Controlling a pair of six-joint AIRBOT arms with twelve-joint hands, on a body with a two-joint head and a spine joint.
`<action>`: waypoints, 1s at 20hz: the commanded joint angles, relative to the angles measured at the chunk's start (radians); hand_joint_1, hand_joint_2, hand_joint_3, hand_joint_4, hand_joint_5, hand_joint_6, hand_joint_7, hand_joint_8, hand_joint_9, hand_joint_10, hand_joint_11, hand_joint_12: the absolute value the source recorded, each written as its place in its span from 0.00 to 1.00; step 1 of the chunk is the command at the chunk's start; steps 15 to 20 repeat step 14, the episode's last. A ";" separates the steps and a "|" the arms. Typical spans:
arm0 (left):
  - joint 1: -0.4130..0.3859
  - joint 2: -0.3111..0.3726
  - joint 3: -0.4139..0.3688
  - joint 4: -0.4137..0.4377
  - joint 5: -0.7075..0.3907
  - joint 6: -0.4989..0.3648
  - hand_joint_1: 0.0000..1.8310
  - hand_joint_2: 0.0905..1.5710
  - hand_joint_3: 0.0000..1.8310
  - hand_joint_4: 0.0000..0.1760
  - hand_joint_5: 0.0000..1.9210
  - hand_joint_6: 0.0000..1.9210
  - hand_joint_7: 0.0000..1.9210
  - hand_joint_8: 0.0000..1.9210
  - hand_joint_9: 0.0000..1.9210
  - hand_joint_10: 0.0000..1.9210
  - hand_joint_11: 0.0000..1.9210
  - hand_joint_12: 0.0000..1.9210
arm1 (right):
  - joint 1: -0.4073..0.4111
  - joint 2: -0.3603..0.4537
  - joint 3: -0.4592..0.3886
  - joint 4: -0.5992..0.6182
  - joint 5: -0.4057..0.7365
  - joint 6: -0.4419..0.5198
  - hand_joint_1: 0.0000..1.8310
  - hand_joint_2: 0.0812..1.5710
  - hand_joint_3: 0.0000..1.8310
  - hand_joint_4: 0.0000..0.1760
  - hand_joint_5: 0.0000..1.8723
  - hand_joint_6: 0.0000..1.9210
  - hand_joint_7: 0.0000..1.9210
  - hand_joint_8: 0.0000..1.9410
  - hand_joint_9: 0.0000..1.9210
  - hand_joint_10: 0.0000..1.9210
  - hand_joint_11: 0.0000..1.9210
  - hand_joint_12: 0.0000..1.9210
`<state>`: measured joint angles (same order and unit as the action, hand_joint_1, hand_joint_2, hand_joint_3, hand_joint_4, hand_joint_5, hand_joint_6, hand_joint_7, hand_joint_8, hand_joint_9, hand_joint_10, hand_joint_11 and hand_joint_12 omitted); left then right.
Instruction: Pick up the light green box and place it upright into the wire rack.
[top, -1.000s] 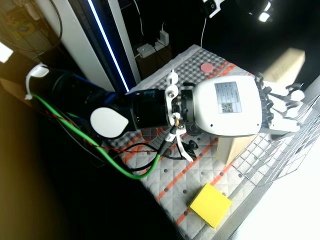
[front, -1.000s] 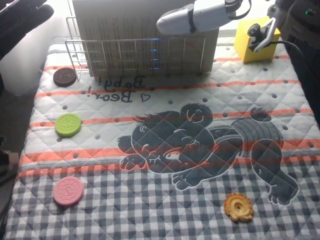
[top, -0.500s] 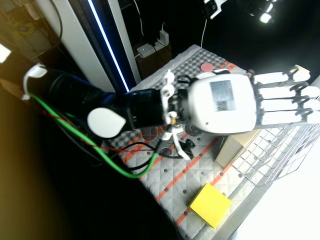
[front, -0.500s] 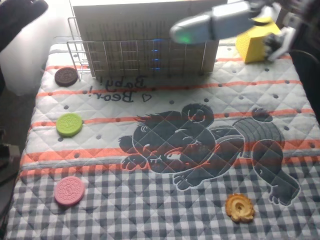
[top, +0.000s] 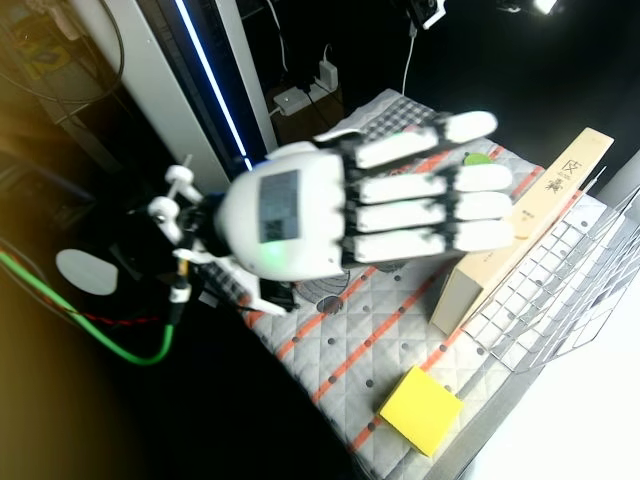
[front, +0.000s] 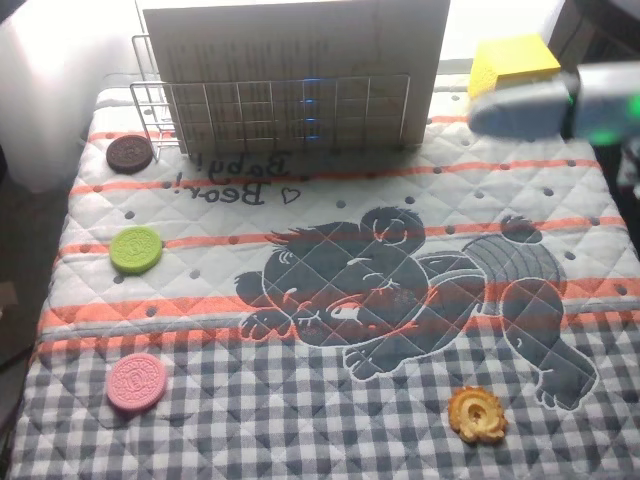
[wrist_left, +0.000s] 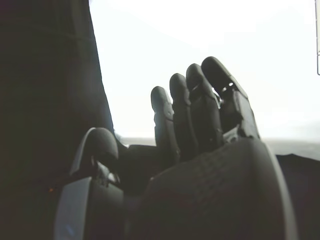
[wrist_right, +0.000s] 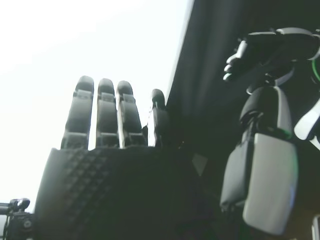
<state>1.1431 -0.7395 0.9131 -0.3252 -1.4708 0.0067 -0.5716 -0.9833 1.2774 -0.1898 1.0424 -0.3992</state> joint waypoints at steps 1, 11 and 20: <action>0.002 -0.004 0.000 -0.010 -0.154 -0.007 0.27 0.69 0.00 0.61 0.29 0.00 0.23 0.00 0.17 0.00 0.00 0.47 | -0.009 0.028 -0.016 0.070 0.195 0.005 0.22 0.57 0.01 0.93 0.00 0.00 0.03 0.00 0.02 0.01 0.00 0.00; 0.064 -0.030 0.004 -0.033 -0.260 -0.007 0.21 0.71 0.00 0.21 0.20 0.00 0.22 0.00 0.20 0.00 0.01 0.39 | -0.414 0.122 -0.197 0.284 0.488 0.005 0.18 0.64 0.01 0.61 0.05 0.01 0.12 0.00 0.10 0.01 0.07 0.04; 0.063 -0.051 0.029 -0.028 -0.260 -0.007 0.15 0.68 0.00 0.00 0.16 0.00 0.24 0.00 0.26 0.01 0.04 0.45 | -0.440 0.116 -0.211 0.290 0.520 0.005 0.23 0.61 0.00 0.58 0.04 0.00 0.13 0.00 0.12 0.00 0.09 0.05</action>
